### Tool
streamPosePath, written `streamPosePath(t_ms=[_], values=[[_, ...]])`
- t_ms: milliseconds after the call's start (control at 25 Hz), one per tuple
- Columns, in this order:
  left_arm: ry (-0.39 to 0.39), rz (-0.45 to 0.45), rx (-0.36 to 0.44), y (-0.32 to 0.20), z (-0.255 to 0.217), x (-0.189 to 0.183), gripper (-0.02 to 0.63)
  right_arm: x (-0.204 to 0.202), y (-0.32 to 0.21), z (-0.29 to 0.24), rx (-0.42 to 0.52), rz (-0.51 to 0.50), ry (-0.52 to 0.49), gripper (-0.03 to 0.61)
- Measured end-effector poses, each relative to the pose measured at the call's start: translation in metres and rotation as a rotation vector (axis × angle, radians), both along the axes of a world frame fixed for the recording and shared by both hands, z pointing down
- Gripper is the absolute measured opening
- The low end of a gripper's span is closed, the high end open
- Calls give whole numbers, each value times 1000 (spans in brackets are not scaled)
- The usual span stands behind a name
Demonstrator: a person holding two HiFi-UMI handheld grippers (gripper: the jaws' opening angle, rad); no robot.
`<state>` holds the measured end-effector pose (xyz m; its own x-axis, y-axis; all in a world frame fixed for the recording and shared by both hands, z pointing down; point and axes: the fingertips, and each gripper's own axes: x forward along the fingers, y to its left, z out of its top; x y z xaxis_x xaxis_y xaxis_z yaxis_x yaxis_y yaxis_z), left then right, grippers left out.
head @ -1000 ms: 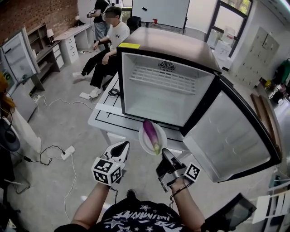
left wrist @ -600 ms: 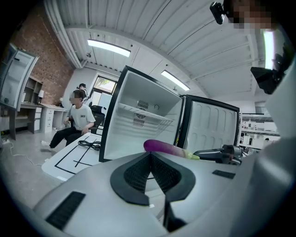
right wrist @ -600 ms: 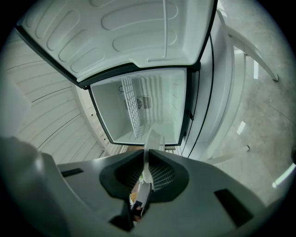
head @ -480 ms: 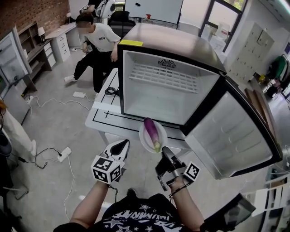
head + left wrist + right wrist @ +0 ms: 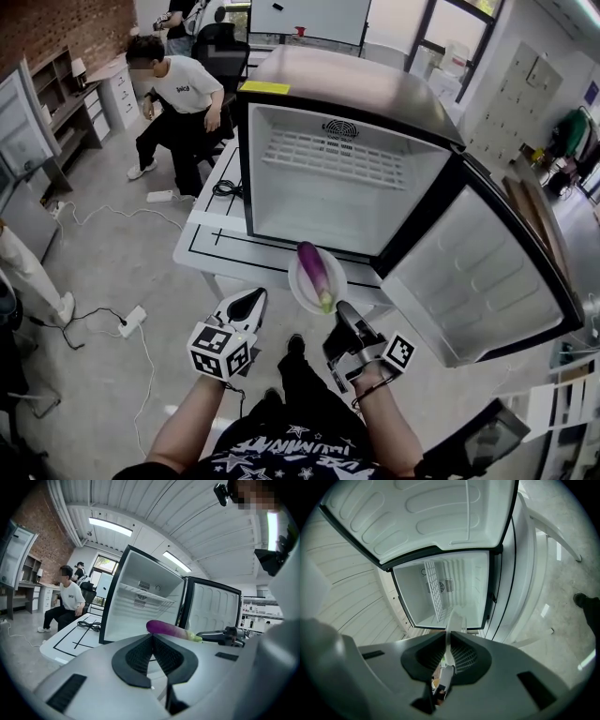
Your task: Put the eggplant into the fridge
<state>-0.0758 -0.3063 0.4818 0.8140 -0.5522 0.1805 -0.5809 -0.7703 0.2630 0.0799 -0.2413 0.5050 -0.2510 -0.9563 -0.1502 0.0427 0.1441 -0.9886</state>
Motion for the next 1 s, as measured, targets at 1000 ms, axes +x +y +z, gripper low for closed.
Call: streamPosePath(t_ms=[1000], values=[[-20,-46,16,-70,0,18,9,13,-85,8,11,-63,-20,26]])
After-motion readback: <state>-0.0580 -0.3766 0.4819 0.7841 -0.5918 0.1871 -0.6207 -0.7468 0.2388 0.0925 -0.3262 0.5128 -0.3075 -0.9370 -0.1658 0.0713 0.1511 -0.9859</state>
